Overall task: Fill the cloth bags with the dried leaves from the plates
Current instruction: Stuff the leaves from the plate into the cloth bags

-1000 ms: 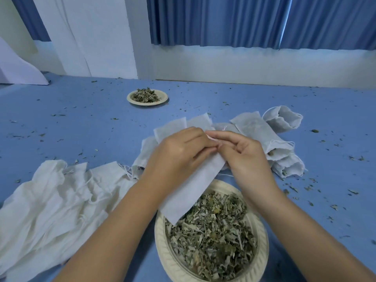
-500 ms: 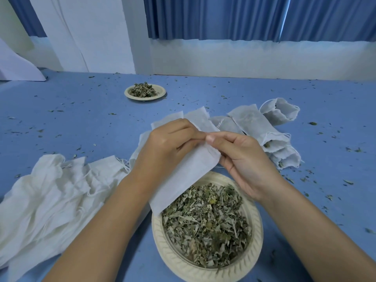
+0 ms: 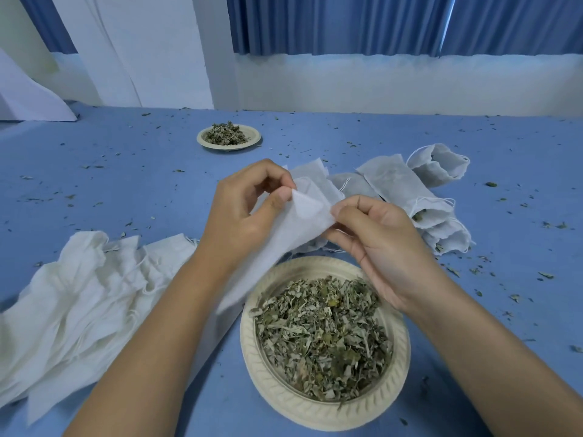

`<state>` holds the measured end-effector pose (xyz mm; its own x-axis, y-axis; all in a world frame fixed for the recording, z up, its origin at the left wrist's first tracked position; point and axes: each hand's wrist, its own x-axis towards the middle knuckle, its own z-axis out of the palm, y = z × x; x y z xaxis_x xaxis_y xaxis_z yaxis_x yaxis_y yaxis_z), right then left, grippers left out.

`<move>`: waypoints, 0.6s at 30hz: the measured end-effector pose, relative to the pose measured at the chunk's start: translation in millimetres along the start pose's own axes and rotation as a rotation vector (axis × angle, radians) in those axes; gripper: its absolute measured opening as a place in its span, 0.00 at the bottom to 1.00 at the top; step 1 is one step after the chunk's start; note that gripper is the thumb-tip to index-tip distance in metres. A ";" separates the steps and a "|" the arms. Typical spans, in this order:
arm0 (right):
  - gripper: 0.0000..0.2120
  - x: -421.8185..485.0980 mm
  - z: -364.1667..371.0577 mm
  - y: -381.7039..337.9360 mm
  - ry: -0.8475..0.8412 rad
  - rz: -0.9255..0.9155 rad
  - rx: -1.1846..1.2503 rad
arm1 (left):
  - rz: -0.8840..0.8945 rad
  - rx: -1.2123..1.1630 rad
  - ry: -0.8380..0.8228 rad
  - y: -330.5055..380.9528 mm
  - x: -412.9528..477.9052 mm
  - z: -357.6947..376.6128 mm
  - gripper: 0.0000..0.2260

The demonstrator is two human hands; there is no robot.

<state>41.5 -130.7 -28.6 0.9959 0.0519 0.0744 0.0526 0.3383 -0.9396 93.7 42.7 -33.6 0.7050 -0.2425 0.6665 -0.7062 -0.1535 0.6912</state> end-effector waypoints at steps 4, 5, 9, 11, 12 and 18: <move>0.06 -16.1 9.4 -7.8 -0.364 -0.186 -0.676 | 0.084 0.025 0.068 3.4 1.1 -10.6 0.14; 0.10 -19.4 12.2 -5.0 -0.474 -0.213 -0.872 | 0.101 0.063 0.089 3.0 1.4 -14.1 0.15; 0.18 -30.2 24.3 13.0 -0.747 -0.334 -1.271 | 0.232 0.300 0.081 2.6 3.3 -19.2 0.16; 0.17 -31.2 23.9 16.4 -0.763 -0.392 -1.291 | 0.305 0.377 0.013 2.2 3.7 -16.1 0.15; 0.16 -30.7 22.8 16.6 -0.768 -0.402 -1.300 | 0.328 0.399 -0.029 2.2 3.5 -13.5 0.14; 0.08 -23.9 20.3 10.6 -0.819 -0.499 -1.278 | 0.332 0.390 -0.217 -5.2 1.1 -2.3 0.11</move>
<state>16.8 -109.3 -33.5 0.5761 0.7921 0.2016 0.7901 -0.4765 -0.3855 98.3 45.4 -35.8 0.4402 -0.5234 0.7296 -0.8889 -0.3688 0.2717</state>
